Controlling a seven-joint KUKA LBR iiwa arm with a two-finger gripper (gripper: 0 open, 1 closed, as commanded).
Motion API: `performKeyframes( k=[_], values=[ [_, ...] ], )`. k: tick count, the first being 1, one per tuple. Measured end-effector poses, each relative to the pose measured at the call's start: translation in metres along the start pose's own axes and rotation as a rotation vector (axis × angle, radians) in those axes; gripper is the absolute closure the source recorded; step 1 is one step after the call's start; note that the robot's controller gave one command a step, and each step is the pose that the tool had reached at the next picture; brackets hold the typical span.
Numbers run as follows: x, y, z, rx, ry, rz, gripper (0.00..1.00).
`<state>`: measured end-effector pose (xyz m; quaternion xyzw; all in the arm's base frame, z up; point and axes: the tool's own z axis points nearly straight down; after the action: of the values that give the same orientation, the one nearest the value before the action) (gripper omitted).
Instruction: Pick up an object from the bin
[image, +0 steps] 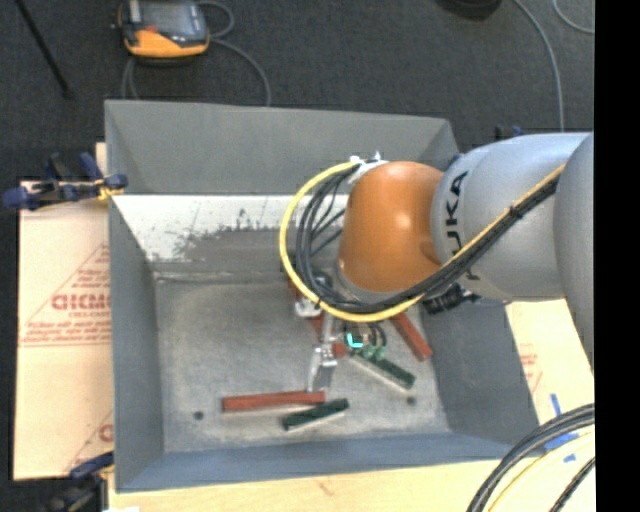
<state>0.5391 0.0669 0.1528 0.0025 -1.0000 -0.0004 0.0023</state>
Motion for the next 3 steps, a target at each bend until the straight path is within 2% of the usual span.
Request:
performKeyframes(
  k=[1,2,3],
  values=[
    [-0.002,0.0,-0.004,0.0,-0.008,0.002,0.0],
    [0.025,0.029,0.057,0.001,-0.011,-0.082,0.0],
    [0.031,0.037,0.061,0.0,-0.004,-0.086,0.0]
  ],
)
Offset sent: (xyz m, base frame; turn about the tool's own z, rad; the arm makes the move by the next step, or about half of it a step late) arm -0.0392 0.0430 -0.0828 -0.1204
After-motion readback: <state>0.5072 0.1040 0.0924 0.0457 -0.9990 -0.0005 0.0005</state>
